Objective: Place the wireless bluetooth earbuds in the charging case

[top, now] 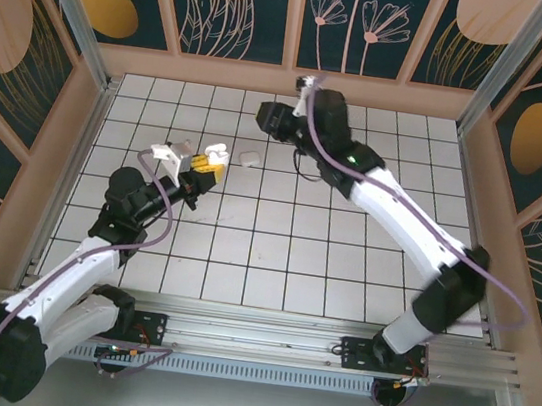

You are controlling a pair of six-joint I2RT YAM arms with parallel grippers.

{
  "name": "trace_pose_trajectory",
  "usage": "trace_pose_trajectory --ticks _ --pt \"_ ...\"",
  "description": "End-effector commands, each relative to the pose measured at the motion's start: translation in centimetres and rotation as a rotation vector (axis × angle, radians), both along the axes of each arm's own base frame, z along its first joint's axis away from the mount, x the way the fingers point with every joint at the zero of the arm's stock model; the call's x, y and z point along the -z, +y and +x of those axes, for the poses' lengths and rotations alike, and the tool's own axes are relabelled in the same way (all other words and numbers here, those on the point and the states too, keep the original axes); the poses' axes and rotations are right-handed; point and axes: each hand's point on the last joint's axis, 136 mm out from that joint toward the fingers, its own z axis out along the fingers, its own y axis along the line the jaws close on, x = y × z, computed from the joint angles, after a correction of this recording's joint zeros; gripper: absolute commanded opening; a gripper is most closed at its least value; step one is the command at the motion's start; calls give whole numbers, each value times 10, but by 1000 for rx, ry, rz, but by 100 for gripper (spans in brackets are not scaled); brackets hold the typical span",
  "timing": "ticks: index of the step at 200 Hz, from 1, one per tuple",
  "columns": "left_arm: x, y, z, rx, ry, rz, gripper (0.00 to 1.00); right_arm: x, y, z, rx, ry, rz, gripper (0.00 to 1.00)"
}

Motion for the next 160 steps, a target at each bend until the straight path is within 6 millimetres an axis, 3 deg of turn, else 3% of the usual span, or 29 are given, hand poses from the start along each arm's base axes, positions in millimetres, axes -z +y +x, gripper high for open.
trace_pose_trajectory --ticks 1,30,62,96,129,160 --pt "-2 24 3 -141 -27 66 0 72 33 13 -51 237 -88 45" --pt "-17 38 -12 -199 -76 99 0 108 84 50 -112 285 -148 44" --pt "-28 45 -24 -217 -104 152 0 145 122 85 -110 294 -113 43" --pt "-35 47 -31 -217 -126 184 0 180 153 97 -85 206 -45 47" --pt "-37 46 -35 -200 -126 197 0 194 189 103 -75 54 -8 49" --pt "-37 46 -38 -197 -127 200 0 203 206 111 -79 -17 78 52"
